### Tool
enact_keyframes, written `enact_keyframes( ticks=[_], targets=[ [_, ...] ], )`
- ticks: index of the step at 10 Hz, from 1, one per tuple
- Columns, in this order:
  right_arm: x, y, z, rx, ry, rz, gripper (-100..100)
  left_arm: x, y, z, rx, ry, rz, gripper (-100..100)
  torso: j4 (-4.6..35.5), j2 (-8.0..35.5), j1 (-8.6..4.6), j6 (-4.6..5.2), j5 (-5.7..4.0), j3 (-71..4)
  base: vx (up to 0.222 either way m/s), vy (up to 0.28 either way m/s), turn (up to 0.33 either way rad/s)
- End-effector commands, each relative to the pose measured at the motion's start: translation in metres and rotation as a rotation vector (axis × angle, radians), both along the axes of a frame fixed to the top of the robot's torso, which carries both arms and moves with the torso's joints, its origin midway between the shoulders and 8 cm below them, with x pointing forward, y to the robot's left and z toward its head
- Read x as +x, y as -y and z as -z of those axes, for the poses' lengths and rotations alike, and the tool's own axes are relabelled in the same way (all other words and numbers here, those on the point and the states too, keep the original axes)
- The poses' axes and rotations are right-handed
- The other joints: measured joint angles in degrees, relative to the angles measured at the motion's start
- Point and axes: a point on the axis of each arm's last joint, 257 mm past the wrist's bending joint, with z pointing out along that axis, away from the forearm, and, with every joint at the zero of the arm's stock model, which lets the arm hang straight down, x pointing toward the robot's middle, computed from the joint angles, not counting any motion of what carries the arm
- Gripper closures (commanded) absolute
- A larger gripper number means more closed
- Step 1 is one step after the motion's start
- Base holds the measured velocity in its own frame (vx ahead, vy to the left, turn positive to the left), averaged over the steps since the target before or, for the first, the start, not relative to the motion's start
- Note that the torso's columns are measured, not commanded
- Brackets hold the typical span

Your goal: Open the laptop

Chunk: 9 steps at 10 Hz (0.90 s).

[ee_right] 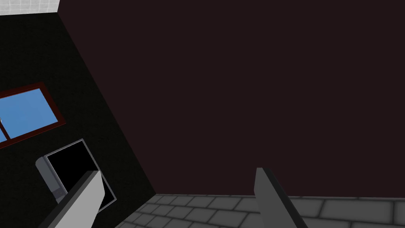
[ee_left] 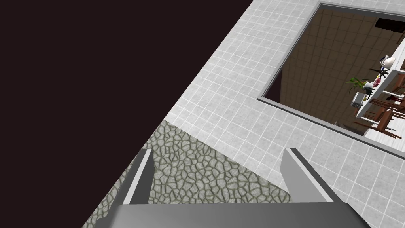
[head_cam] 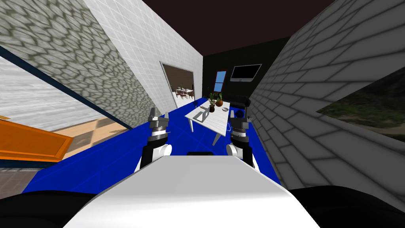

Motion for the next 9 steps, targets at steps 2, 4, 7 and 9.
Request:
enact_keyframes(
  ticks=[2,4,7,9],
  targets=[
    [0.000,0.000,0.000,0.000,0.000,0.000,0,0.000,0.000,0.000,0.000,0.000,0.000,0,8.46,8.47,0.00,0.00,0.00,-16.89,0.000,0.000,0.000],
    [0.000,0.000,0.000,0.000,0.000,0.000,0,0.000,0.000,0.000,0.000,0.000,0.000,0,16.92,16.93,0.00,0.00,0.00,-33.81,0.000,0.000,0.000],
    [0.000,0.000,0.000,0.000,-0.001,0.000,0,0.009,0.015,0.006,0.097,-0.043,0.049,-100,23.58,23.58,0.00,0.01,0.00,-47.36,0.021,-0.007,-0.056],
    [0.000,0.000,0.000,0.000,-0.001,0.000,0,0.015,0.022,0.011,0.137,-0.073,0.067,-100,23.79,23.77,-0.02,0.00,0.00,-47.67,0.035,-0.015,-0.072]
  ],
)
